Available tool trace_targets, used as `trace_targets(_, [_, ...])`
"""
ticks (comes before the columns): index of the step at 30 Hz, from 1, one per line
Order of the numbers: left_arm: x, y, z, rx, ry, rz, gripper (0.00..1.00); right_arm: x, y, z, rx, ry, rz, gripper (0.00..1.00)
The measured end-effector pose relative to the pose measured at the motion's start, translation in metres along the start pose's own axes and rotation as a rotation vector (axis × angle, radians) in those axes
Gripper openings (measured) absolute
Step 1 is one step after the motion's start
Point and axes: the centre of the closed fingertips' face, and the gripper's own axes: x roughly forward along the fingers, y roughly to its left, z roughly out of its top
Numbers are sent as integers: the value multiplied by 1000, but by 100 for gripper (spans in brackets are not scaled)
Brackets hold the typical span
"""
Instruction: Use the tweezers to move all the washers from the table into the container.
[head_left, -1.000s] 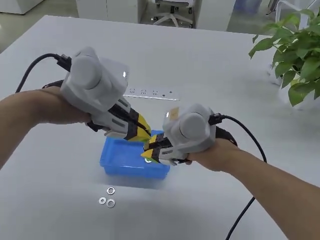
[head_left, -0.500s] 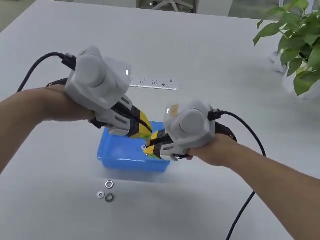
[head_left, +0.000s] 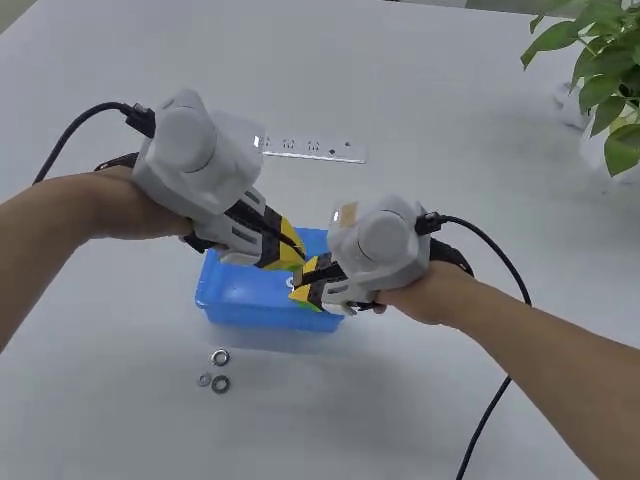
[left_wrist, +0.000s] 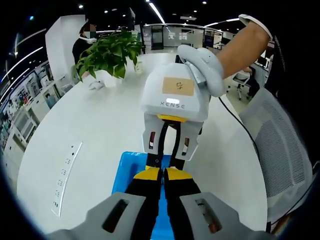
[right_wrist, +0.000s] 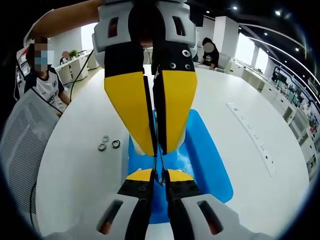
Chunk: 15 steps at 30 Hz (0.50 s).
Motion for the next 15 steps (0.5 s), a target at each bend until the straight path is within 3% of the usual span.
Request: trace_targets(15, [1, 1, -3, 0, 4, 5, 6, 1, -1, -3, -13, 13, 0, 11])
